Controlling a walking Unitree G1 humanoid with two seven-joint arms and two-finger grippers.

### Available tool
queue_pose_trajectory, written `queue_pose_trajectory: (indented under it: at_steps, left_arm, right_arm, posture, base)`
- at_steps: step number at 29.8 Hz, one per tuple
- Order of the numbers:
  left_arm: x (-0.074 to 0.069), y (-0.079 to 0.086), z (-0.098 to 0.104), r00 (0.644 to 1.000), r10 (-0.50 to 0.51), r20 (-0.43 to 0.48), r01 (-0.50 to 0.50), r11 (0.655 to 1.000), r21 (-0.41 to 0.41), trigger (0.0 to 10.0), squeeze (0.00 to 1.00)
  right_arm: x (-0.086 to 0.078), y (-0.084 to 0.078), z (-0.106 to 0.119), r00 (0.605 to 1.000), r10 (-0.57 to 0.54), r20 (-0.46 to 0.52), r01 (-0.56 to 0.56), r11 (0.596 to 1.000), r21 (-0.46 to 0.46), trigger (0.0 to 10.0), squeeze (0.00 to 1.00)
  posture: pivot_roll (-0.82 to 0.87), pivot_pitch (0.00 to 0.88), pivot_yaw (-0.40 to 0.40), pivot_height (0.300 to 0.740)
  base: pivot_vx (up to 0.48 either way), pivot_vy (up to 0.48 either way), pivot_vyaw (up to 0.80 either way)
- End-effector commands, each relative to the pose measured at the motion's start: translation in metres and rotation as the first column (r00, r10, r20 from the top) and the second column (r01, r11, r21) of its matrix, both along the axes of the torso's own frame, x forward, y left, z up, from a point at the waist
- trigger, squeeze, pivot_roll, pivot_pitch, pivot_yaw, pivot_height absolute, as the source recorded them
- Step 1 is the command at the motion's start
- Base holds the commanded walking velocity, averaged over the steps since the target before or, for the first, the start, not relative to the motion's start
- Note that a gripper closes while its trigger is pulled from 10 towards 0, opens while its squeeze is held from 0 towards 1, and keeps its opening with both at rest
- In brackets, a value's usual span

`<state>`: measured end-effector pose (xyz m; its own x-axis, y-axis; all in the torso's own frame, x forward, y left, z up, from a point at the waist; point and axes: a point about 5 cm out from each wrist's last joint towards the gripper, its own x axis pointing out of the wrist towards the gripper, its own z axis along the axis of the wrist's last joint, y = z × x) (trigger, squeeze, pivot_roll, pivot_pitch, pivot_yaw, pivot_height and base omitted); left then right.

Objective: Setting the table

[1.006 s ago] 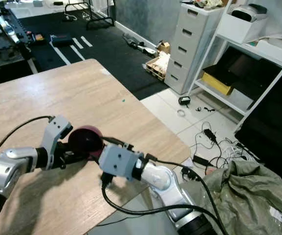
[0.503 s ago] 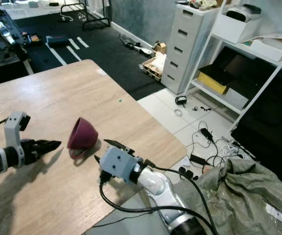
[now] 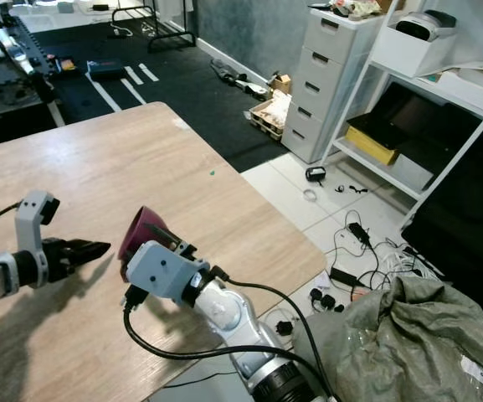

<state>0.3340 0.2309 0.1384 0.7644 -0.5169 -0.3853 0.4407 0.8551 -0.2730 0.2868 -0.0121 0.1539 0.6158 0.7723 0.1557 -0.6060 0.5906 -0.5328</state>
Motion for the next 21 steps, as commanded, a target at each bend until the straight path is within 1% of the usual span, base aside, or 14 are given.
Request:
queue_pose_trajectory:
  at_steps: [1,3,4,5,8,9,10,11,12,13,14,15,19,21]
  left_arm:
    - [-0.011,-0.003,-0.027,0.992,-0.002,-0.129,0.004,1.000,0.019,10.0,0.00]
    - [-0.010,-0.008,-0.026,0.993,-0.008,-0.119,0.009,1.000,0.012,10.0,0.00]
    - [-0.010,-0.008,-0.026,0.993,-0.008,-0.119,0.009,1.000,0.012,10.0,0.00]
    - [-0.009,-0.013,-0.024,0.994,-0.011,-0.105,0.011,1.000,0.002,10.0,0.00]
    - [-0.009,-0.015,-0.023,0.995,-0.011,-0.100,0.011,1.000,-0.003,10.0,0.00]
    - [-0.008,-0.019,-0.021,0.996,-0.004,-0.084,0.002,1.000,-0.021,10.0,0.00]
    - [-0.008,-0.021,-0.020,0.997,-0.002,-0.080,-0.001,1.000,-0.027,10.0,0.00]
    - [-0.008,-0.021,-0.020,0.997,-0.002,-0.080,-0.001,1.000,-0.027,10.0,0.00]
    - [-0.008,-0.022,-0.019,0.997,0.001,-0.074,-0.003,1.000,-0.030,10.0,0.00]
    - [-0.009,-0.024,-0.018,0.998,0.002,-0.069,-0.004,1.000,-0.030,10.0,0.00]
    - [-0.009,-0.024,-0.018,0.998,0.002,-0.069,-0.004,1.000,-0.030,10.0,0.00]
    - [-0.010,-0.024,-0.017,0.998,0.006,-0.064,-0.008,1.000,-0.024,10.0,0.00]
    - [-0.009,-0.026,-0.011,0.998,0.050,-0.033,-0.050,0.999,-0.014,10.0,0.00]
    - [-0.008,-0.030,-0.006,0.999,0.052,-0.017,-0.052,0.998,-0.018,10.0,0.00]
  right_arm:
    - [-0.001,0.000,0.002,0.999,0.006,-0.045,-0.004,0.999,0.043,10.0,0.00]
    - [0.010,-0.005,0.025,0.989,-0.094,-0.115,0.113,0.980,0.163,10.0,0.00]
    - [0.010,-0.005,0.025,0.989,-0.094,-0.115,0.113,0.980,0.163,10.0,0.00]
    - [0.021,-0.006,0.041,0.967,-0.206,-0.152,0.233,0.953,0.195,10.0,0.00]
    - [0.024,-0.006,0.045,0.957,-0.246,-0.152,0.272,0.945,0.184,10.0,0.00]
    - [0.034,-0.002,0.047,0.919,-0.334,-0.211,0.374,0.908,0.192,10.0,0.00]
    - [0.036,-0.001,0.047,0.907,-0.353,-0.230,0.399,0.896,0.197,10.0,0.00]
    - [0.036,-0.001,0.047,0.907,-0.353,-0.230,0.399,0.896,0.197,10.0,0.00]
    - [0.039,0.002,0.045,0.897,-0.360,-0.257,0.413,0.889,0.199,10.0,0.00]
    - [0.039,0.008,0.042,0.885,-0.337,-0.322,0.415,0.885,0.214,10.0,0.00]
    - [0.039,0.008,0.042,0.885,-0.337,-0.322,0.415,0.885,0.214,10.0,0.00]
    - [0.039,0.013,0.040,0.879,-0.314,-0.359,0.406,0.888,0.216,10.0,0.00]
    - [0.030,0.030,0.032,0.885,-0.256,-0.389,0.326,0.937,0.123,10.0,0.00]
    - [0.026,0.034,0.030,0.879,-0.251,-0.405,0.312,0.945,0.093,10.0,0.00]
  posture:
    - [0.02,0.070,0.071,0.740]
    - [0.01,0.071,0.064,0.740]
    - [0.01,0.071,0.064,0.740]
    - [0.01,0.069,0.062,0.740]
    - [0.01,0.069,0.062,0.740]
    - [0.01,0.067,0.057,0.740]
    - [0.01,0.067,0.057,0.740]
    - [0.01,0.067,0.057,0.740]
    - [0.01,0.066,0.054,0.740]
    - [0.02,0.067,0.052,0.740]
    - [0.02,0.067,0.052,0.740]
    - [0.02,0.066,0.050,0.740]
    - [0.03,0.071,0.042,0.740]
    - [0.03,0.073,0.041,0.740]
  base:
    - [0.000,0.000,0.00]
    - [0.000,0.000,0.00]
    - [0.000,0.000,0.00]
    - [0.000,0.000,0.00]
    - [0.000,0.000,0.00]
    - [0.000,0.000,0.00]
    - [0.000,0.000,0.00]
    - [0.000,0.000,0.00]
    - [0.000,0.000,0.00]
    - [0.000,0.000,0.00]
    - [0.000,0.000,0.00]
    - [0.000,0.000,0.00]
    - [0.000,0.000,0.00]
    - [0.000,0.000,0.00]
